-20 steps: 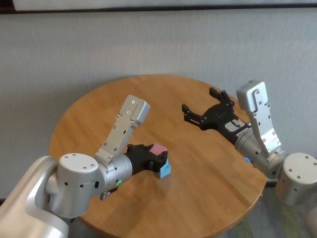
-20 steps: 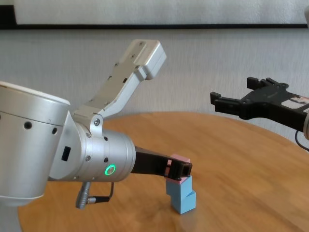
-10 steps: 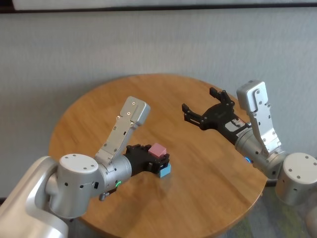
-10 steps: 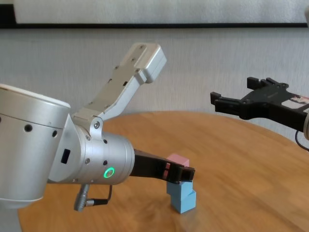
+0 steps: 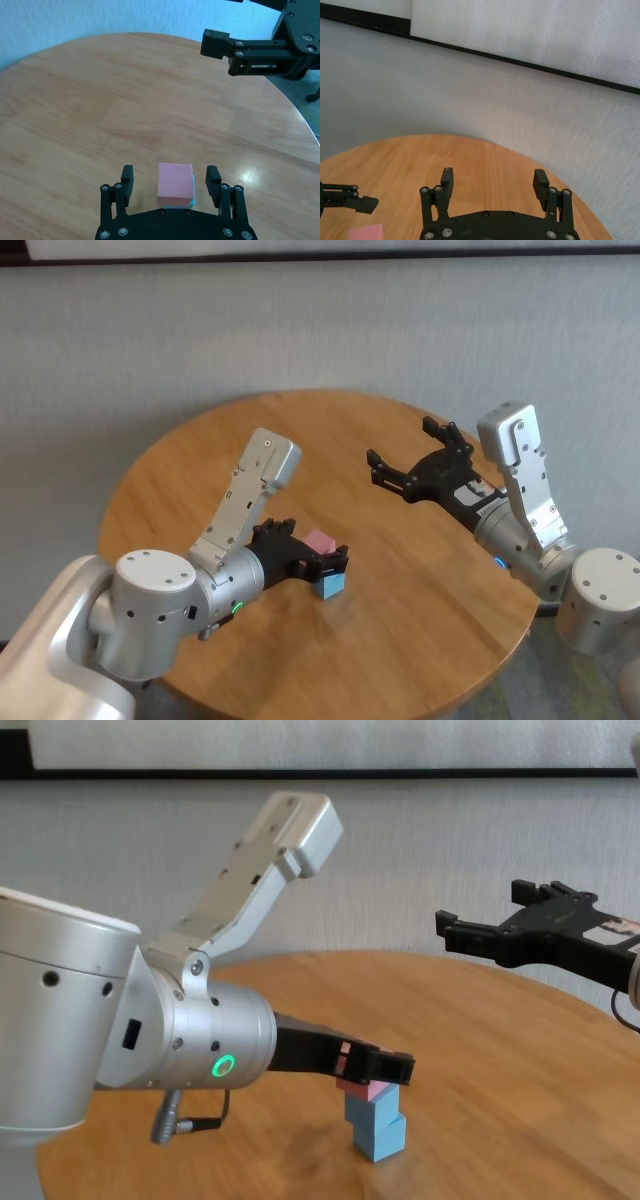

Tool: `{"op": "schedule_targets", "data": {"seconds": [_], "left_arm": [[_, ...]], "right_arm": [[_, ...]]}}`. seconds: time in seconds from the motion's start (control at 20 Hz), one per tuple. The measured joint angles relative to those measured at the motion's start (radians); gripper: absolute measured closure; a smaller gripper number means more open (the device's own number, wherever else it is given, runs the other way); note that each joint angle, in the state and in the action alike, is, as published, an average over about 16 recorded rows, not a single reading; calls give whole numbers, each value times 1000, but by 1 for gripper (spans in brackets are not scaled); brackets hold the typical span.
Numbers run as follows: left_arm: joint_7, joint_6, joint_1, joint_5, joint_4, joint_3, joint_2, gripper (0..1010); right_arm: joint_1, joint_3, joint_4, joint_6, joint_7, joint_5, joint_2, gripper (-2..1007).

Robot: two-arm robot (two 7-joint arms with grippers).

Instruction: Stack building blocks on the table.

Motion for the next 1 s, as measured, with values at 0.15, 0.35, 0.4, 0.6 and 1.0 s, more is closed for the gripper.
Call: {"op": "schedule_targets", "data": {"seconds": [0.15,0.35,0.4,0.6,1.0], "left_arm": [[3,-17,10,-2,-15,-8,1,73],[15,-54,33,-10,-39,-25,2,27],[20,-67,40,-12,-46,-30,1,20],[51,-142,76,-19,-70,-55,-4,9],[140,-340,153,-20,-96,-111,-33,9]], "right_arm": [[0,0,0,0,0,0,0,0],[0,0,0,0,0,0,0,0],[0,0,0,0,0,0,0,0],[0,0,0,0,0,0,0,0],[-1,1,-1,-2,4,1,0,0]]}}
